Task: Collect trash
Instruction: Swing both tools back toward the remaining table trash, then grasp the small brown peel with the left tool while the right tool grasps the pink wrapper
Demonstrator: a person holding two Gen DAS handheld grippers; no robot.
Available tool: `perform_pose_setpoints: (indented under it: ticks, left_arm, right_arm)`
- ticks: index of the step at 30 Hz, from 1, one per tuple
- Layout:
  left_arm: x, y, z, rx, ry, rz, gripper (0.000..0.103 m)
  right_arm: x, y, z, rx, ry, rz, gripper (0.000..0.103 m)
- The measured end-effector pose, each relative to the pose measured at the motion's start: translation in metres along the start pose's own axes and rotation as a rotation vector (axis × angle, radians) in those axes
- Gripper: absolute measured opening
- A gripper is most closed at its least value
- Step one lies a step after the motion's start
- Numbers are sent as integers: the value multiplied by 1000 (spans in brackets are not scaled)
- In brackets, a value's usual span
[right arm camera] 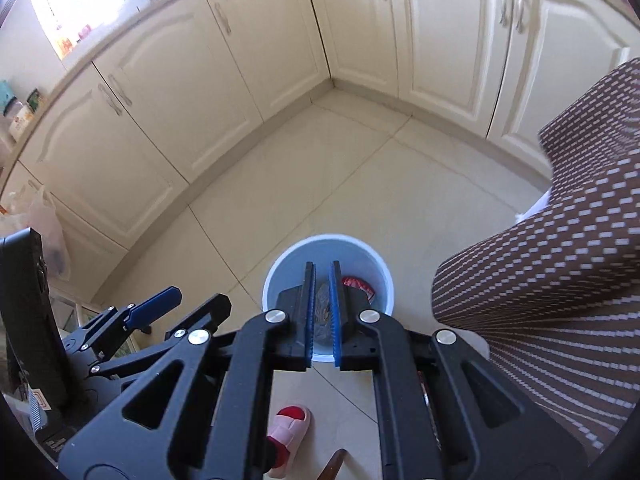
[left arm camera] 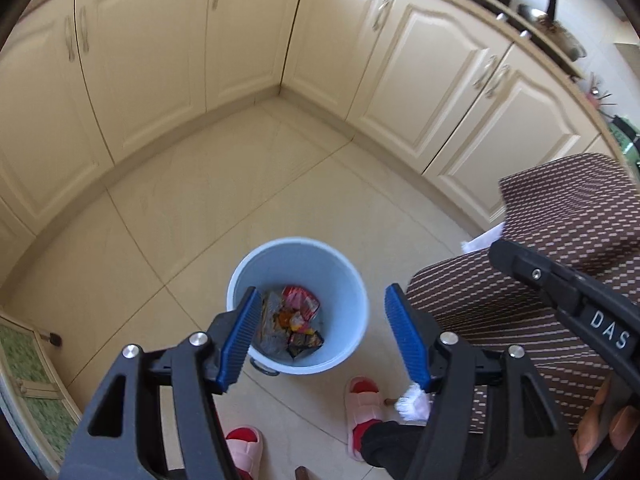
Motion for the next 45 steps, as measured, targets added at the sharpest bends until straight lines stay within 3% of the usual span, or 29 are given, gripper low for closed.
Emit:
perform_pose_setpoints:
  ticks: [7,12,16,19,24,28,31,37,45]
  left_arm:
    - [70,-67,11,104,104,-39,67]
    - [144,-113,17,155,210,-128,70]
    - [207,-128,19,151,287,-203,73]
    - [259,-130,19,136,343,-255,76]
    - [344,-110,18,70,442,-309,76]
    - [392,-82,22,47,492,-302,76]
    - [426,-56,20,11,534,-309,76]
    - [484,-10,21,-41,592,-328,76]
    - [545,51,32,-122,615,-330,75]
  right_arm:
    - [28,-93,4,131,17,5,8]
    - [72,-171,5,245,35,-21,11]
    - [118,-227,2,332,74,-77,47]
    - [164,-261,-3,376,106,-132,47]
    - [261,-296,-17,410,208,-240,51]
    - [341,-304,-25,391,312,-318,51]
    - [392,-302,-31,364,396,-321,51]
    - [447,-292,-41,347,469,-342,51]
    - [489,-265,-20,307,484,-344,51]
Point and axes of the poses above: each gripper's, at about its wrist camera, not at the fingertips, and y roughly the way its jaws point, x to its right, z to its top, the point moved 2 cm from there along y, roughly the way its jaws point, and after that the axes turned 7 degrees about -z, right-handed, at the moved point
